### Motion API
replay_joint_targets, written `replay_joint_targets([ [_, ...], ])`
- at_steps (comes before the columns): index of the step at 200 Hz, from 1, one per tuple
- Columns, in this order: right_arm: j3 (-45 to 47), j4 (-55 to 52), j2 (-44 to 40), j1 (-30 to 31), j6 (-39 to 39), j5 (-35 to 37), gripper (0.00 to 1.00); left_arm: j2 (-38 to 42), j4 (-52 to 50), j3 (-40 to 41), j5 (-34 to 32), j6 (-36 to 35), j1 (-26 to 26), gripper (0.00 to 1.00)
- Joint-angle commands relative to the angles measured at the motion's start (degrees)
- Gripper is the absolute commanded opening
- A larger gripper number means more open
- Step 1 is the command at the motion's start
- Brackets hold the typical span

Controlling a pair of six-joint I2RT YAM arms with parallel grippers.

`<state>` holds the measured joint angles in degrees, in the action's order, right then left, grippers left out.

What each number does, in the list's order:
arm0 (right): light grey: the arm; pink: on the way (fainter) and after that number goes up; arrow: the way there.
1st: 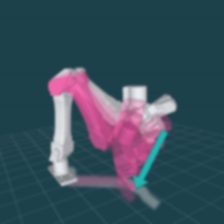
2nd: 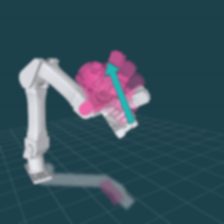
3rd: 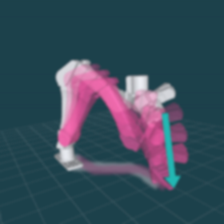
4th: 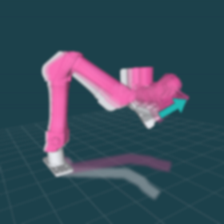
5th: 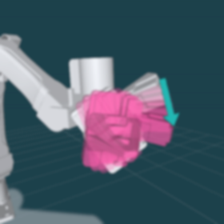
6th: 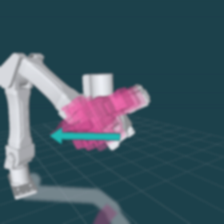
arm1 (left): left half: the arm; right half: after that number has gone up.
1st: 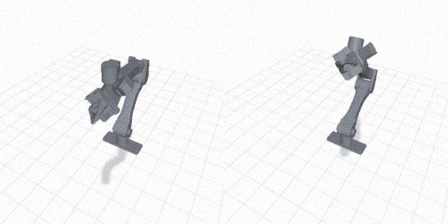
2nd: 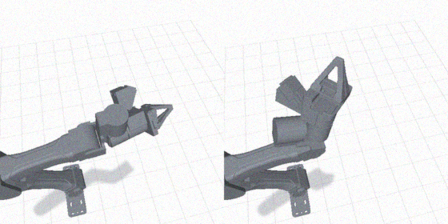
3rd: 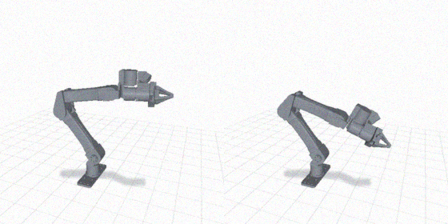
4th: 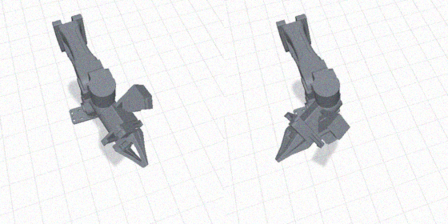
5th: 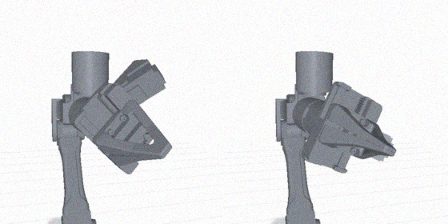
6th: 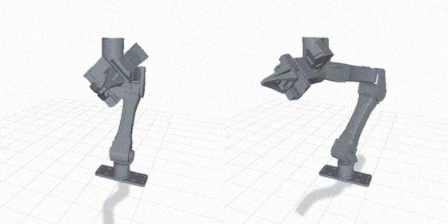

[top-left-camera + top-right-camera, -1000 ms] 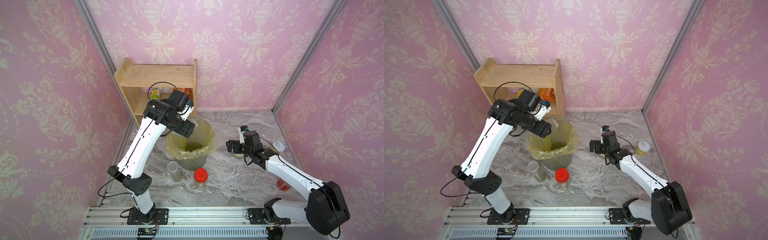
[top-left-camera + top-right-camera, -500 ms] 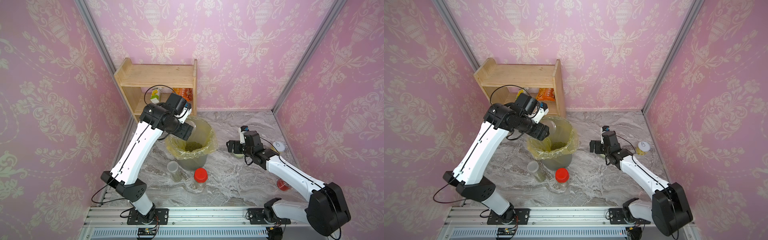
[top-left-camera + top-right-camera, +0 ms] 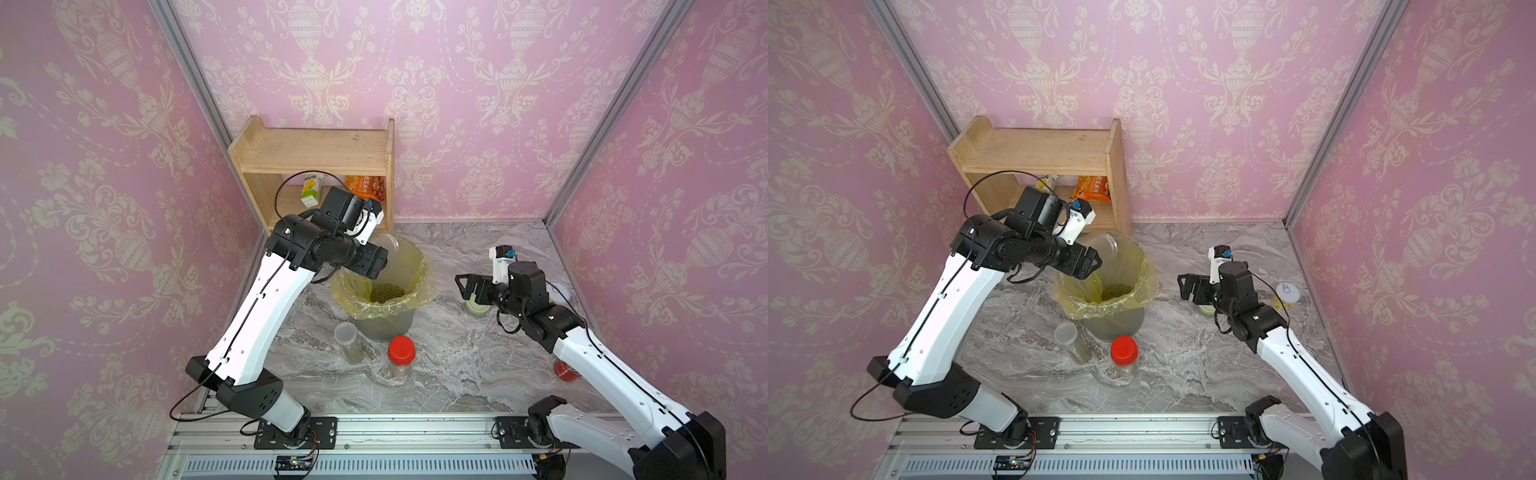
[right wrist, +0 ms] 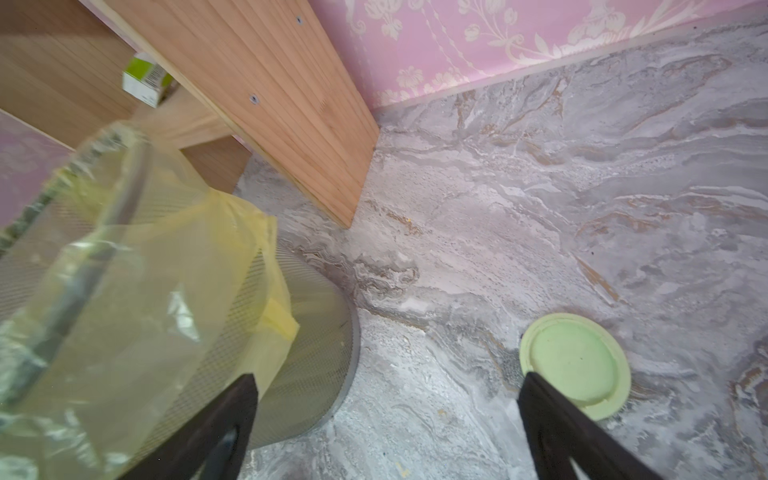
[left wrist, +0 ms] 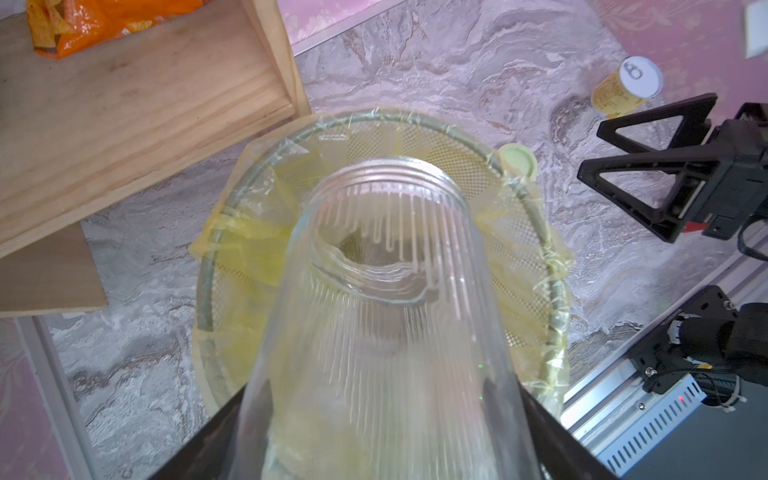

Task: Empty moldy mung beans from jars
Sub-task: Pour the moldy mung beans from the jar into the trash bin, then place the jar at the center of the board.

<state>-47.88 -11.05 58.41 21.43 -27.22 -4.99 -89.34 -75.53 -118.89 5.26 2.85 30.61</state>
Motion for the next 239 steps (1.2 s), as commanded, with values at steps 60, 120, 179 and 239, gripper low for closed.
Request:
replay_joint_targets([
  [60, -2.58, 7.38, -5.37, 0.29, -14.9, -5.71, 1.0, 10.34, 23.19, 11.89, 8.12, 1.69, 0.5, 0.47],
  [120, -4.76, 23.53, 1.28, 9.22, -27.8, -5.53, 1.0, 12.35, 29.68, 15.3, 8.08, 2.1, 0.5, 0.47],
  [179, -10.54, 28.21, 7.54, 14.98, -29.88, -2.39, 1.0, 12.72, 33.14, 19.66, 10.83, 3.59, 0.56, 0.46],
  [239, -14.77, 27.86, 12.32, 17.4, -31.37, -1.63, 1.0, 13.0, 35.31, 21.32, 13.07, 3.82, 0.51, 0.45],
])
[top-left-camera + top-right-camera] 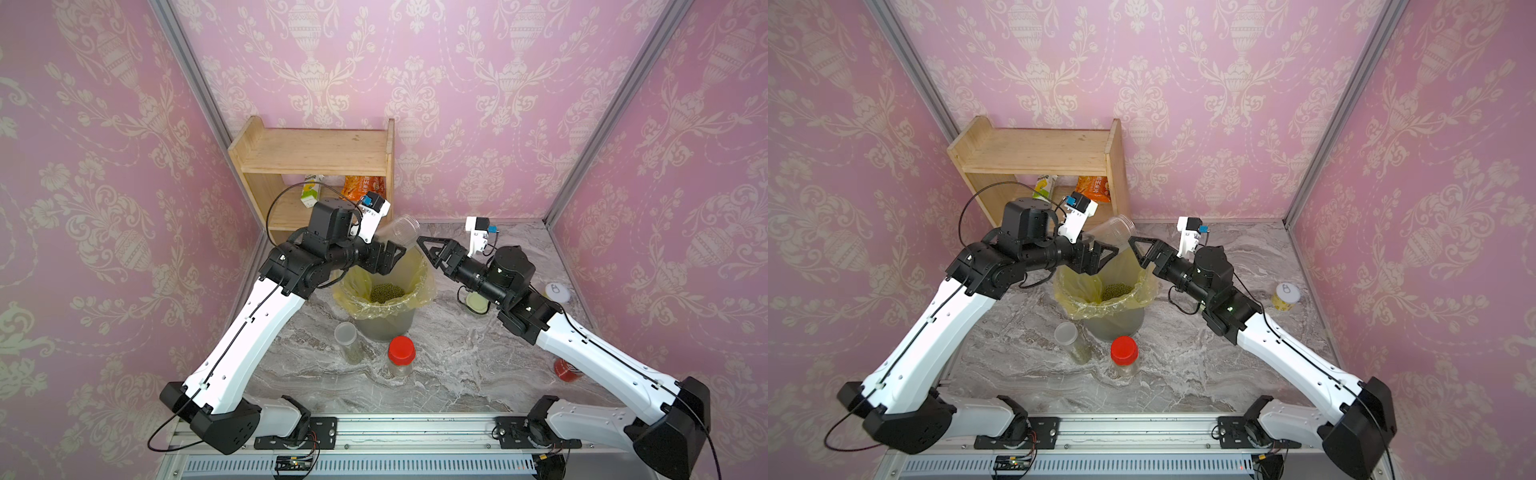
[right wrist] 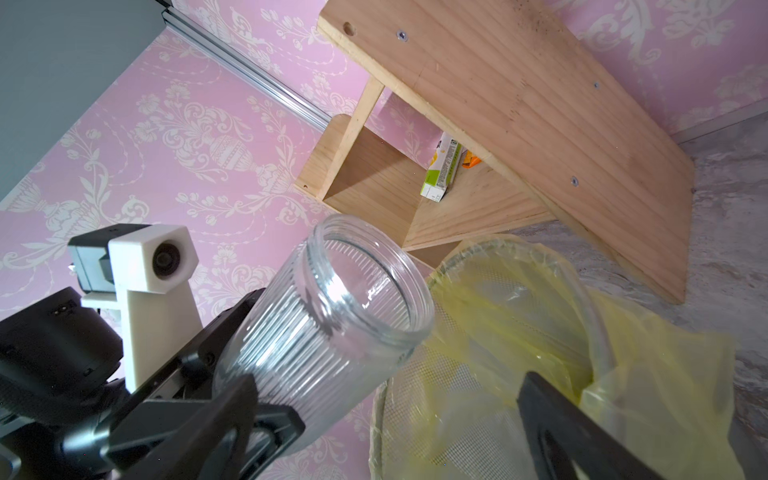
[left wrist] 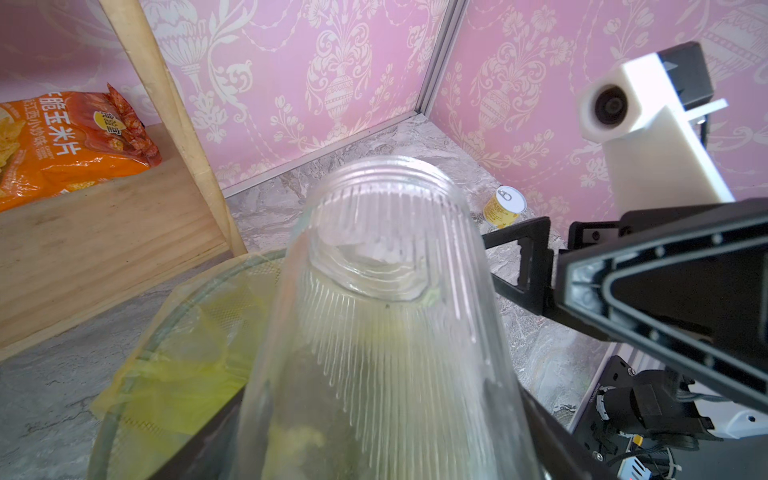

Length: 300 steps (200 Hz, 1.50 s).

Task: Empty moldy mung beans from jars
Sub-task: Place the jar at the center of the board.

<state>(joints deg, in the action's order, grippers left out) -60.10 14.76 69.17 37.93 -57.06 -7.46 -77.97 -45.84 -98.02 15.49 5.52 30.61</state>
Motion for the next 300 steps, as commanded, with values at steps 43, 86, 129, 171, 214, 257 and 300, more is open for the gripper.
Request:
replay_joint_targets([
  [43, -3.21, 7.29, 4.25, 1.26, -5.15, 0.67, 1.0, 2.03, 7.8, 1.57, 3.29, 1.03, 0.59, 0.43],
  [86, -5.48, 10.81, 7.9, 1.97, -8.77, 0.56, 1.0, 3.13, 9.81, 3.51, 3.14, 1.06, 0.5, 0.43],
  [129, -8.47, 11.6, 11.48, 3.71, -10.34, 0.59, 1.0, 5.86, 12.32, 7.66, 2.8, 1.78, 0.55, 0.43],
  [171, -9.29, 12.31, 13.31, 4.68, -11.33, 1.82, 1.0, 7.51, 13.98, 9.83, 2.99, 1.9, 0.53, 0.42],
  [214, -10.68, 12.03, 14.65, 6.24, -11.56, 3.15, 1.0, 9.37, 15.93, 12.53, 1.87, 1.93, 0.54, 0.42],
  [257, -12.67, 11.5, 16.76, 7.48, -11.88, 2.09, 0.94, 10.55, 17.05, 14.62, 1.7, 2.43, 0.5, 0.41],
  [300, -14.16, 10.11, 18.05, 8.59, -12.41, 1.07, 0.81, 11.6, 16.82, 15.83, 0.77, 1.97, 0.49, 0.42],
])
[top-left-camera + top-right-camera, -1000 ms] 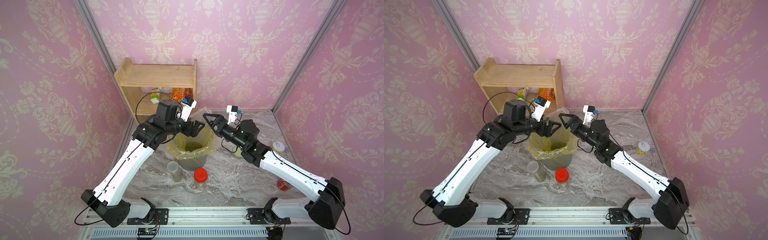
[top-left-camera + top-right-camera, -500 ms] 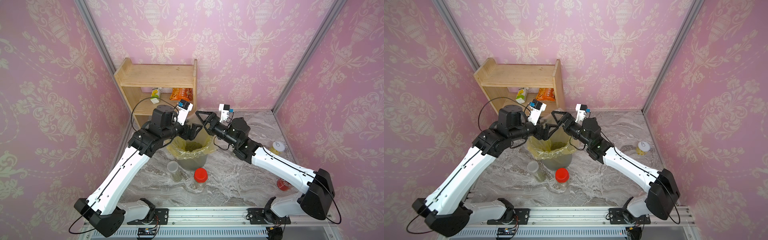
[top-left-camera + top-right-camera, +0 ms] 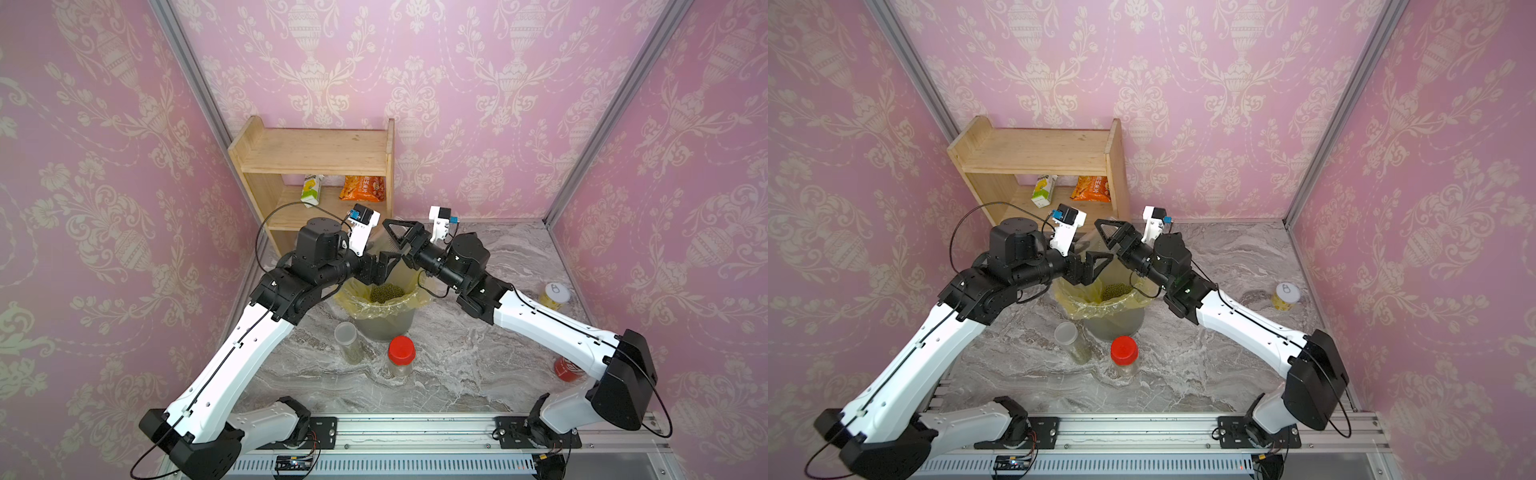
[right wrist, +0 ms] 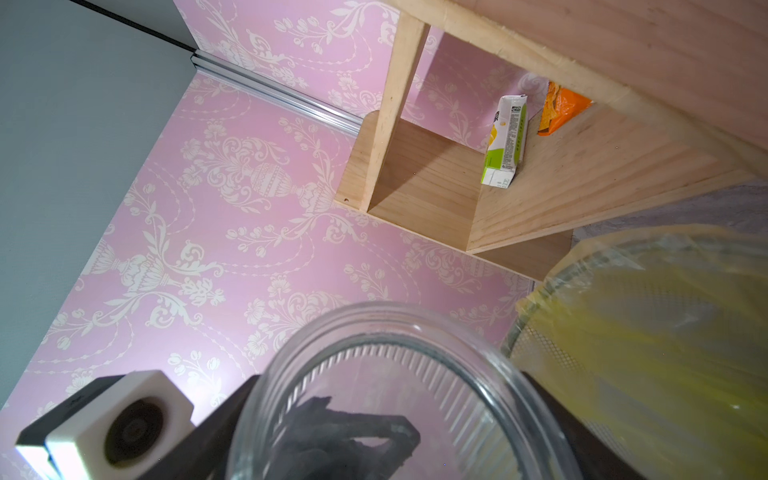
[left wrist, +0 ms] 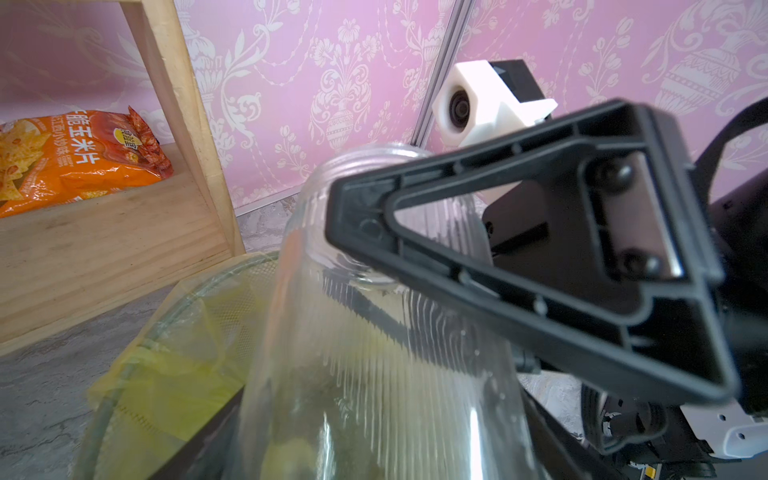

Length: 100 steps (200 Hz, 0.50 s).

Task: Empty moldy mung beans from jars
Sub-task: Place the jar at the center of the board.

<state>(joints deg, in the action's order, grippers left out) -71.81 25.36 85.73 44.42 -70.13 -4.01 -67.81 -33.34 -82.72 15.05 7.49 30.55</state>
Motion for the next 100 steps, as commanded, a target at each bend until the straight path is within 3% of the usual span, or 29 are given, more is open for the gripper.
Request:
replay_joint_targets([
  [1, -2.49, -0.67, 1.47, 2.13, 0.68, -2.39, 0.81, 1.4, 4.28, 0.58, 1.16, -0.01, 0.56, 0.41],
  [100, -0.99, -0.18, 2.13, 2.39, -1.9, -2.15, 0.65, 1.05, 6.52, 3.33, -0.2, 0.22, 0.56, 0.46],
])
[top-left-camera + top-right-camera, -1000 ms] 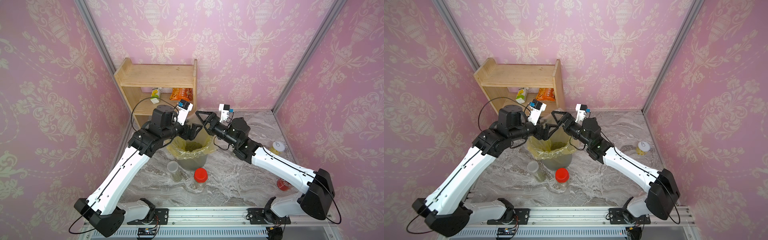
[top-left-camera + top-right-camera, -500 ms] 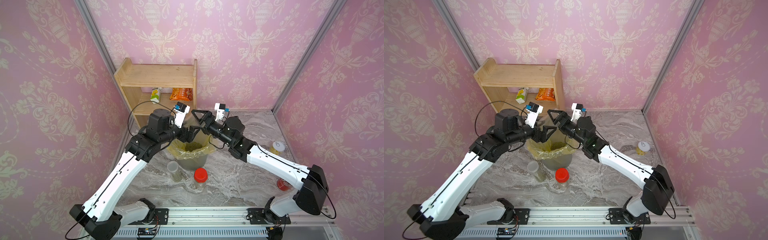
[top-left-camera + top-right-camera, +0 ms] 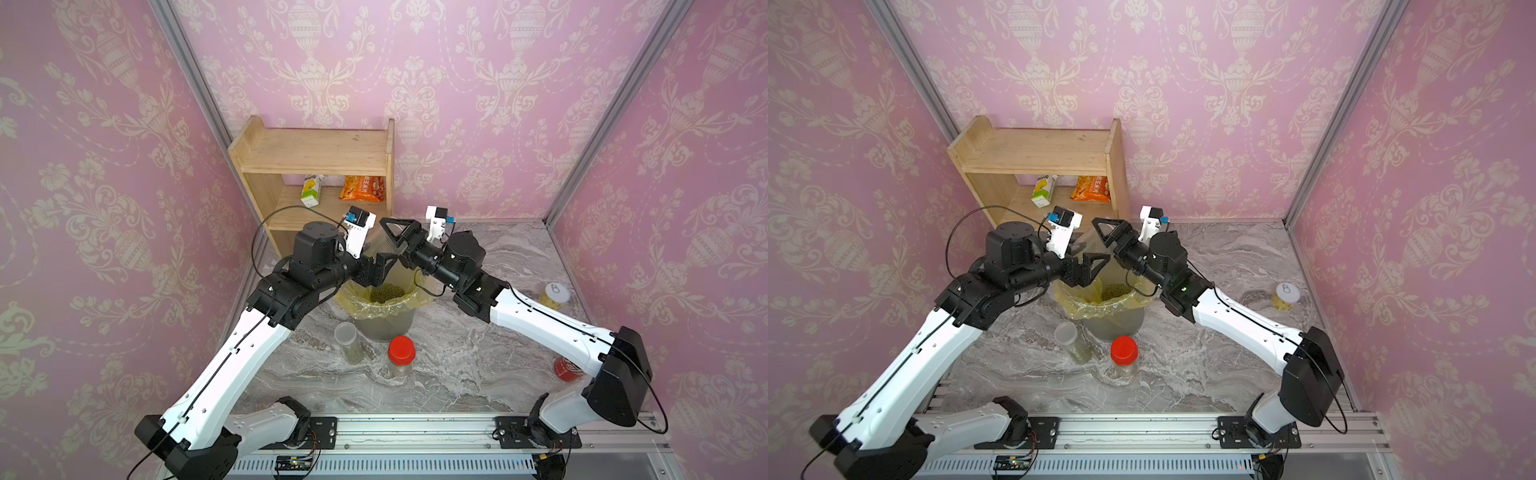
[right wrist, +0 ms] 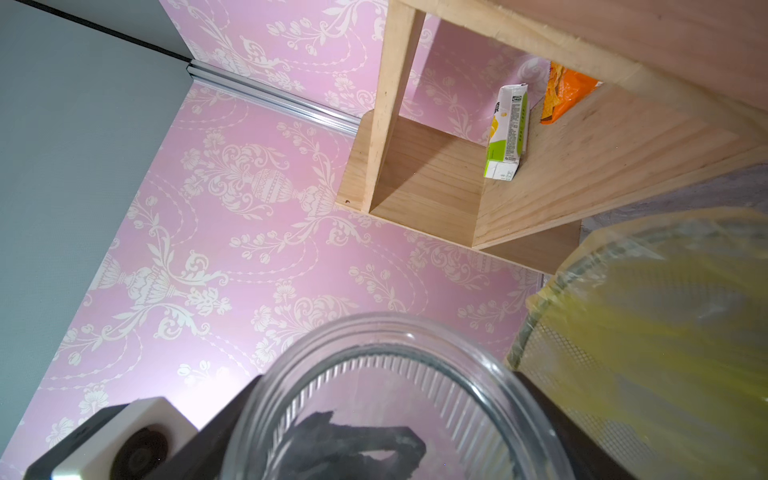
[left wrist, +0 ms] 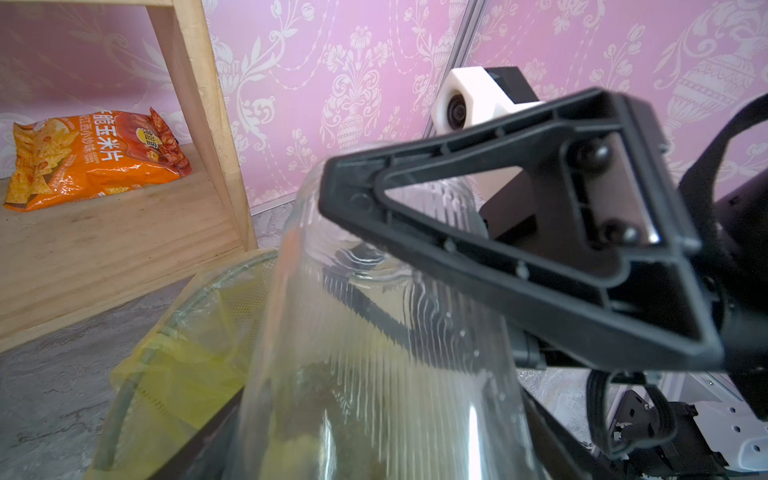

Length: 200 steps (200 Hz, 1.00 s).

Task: Empty moldy mung beans from jars
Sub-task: Place the jar at the center of the board.

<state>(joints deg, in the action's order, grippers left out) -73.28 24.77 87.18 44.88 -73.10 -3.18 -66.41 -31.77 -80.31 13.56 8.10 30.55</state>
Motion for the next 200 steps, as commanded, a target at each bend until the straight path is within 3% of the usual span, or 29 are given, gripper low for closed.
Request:
replay_joint_targets([
  [1, 0.49, 0.39, 0.7, 1.9, 1.05, -2.98, 0.65, -0.37, 5.0, 0.94, 1.33, -0.38, 0.56, 0.46],
  [31, 0.14, -2.04, 0.45, 1.72, 1.17, -2.95, 0.58, -1.0, 6.16, 1.75, 0.57, 0.53, 0.56, 0.49],
  [113, -0.03, -6.09, 0.1, 0.16, -0.6, -3.88, 0.59, -4.05, 8.37, 2.74, -1.26, 1.84, 0.39, 0.53],
  [200, -5.1, -9.4, 4.22, -2.46, -1.33, -9.16, 0.57, -5.13, 9.5, 3.36, -3.23, 3.24, -0.09, 0.68],
])
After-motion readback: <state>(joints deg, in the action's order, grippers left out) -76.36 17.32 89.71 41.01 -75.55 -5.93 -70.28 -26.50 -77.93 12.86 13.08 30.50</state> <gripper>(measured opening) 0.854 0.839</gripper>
